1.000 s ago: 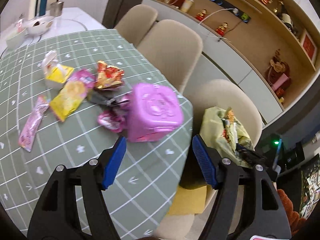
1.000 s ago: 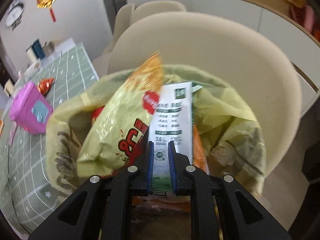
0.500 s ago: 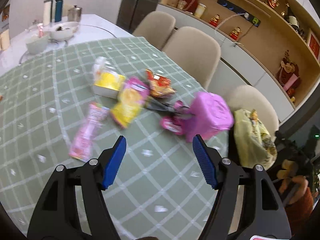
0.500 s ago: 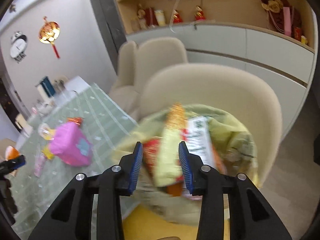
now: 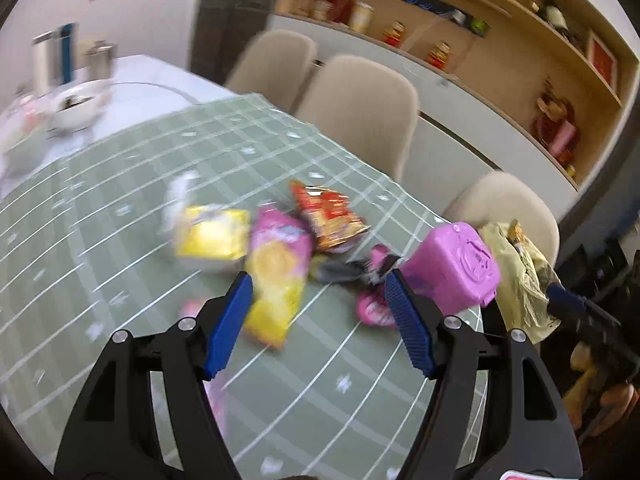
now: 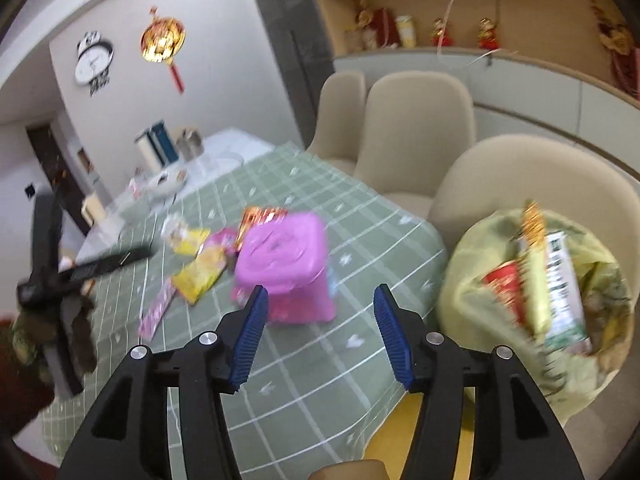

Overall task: Collect trash
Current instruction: 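Move both open tools back over the table wrappers, then grasp the red snack packet with the left tool while the right tool grasps the pink-yellow packet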

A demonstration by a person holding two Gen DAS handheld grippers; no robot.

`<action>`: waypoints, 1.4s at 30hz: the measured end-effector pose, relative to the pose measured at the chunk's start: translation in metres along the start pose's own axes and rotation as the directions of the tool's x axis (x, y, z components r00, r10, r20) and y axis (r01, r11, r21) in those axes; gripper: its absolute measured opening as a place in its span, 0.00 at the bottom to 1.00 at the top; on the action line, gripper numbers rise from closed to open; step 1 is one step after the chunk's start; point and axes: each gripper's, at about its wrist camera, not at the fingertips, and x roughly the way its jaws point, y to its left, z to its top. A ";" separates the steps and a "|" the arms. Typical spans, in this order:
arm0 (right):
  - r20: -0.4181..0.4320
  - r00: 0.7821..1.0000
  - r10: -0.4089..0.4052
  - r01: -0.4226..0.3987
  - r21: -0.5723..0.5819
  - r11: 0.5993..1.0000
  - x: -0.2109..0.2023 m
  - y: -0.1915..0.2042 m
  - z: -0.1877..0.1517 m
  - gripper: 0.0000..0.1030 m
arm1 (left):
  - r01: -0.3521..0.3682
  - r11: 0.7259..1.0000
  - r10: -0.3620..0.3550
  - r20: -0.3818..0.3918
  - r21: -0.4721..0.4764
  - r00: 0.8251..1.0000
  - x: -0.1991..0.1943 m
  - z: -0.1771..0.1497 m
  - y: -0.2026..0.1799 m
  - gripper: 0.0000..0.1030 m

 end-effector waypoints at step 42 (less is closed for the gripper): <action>-0.190 0.976 0.107 -0.122 -0.068 0.990 0.163 0.174 -0.007 0.50 | -0.224 0.927 0.202 -0.101 -0.302 0.974 -0.109 -0.123 0.131 0.06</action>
